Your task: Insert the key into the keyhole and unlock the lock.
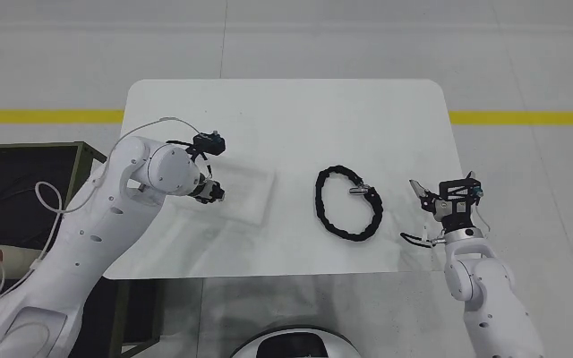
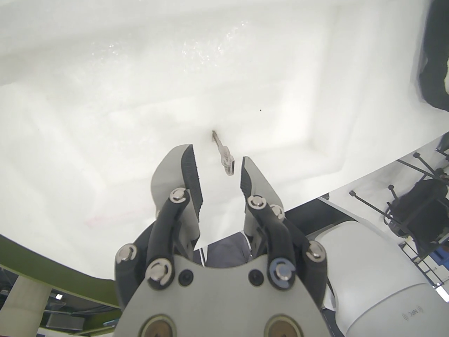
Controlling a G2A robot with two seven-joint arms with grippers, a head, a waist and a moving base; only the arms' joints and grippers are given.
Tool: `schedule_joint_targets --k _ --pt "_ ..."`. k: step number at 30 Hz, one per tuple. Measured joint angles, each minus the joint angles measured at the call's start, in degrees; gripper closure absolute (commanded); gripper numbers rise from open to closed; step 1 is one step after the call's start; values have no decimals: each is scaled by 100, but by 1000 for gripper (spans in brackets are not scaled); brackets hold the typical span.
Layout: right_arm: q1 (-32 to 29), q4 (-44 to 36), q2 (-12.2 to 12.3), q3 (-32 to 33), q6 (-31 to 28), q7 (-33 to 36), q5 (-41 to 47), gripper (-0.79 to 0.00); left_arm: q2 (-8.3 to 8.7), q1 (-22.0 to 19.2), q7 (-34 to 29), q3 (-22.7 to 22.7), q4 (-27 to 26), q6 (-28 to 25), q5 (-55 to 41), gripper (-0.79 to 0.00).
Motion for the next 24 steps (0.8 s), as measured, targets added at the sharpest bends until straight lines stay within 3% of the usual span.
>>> schedule_joint_targets --k 13,18,24 --pt "0 0 0 0 0 0 0 -785 35 -51 144 79 -1 -87 -108 -126" --pt "0 0 0 0 0 0 0 -785 -8 -33 207 182 67 -94 -3 0" --pt "0 0 0 0 0 0 0 -785 -57 -104 74 301 107 45 288 0"
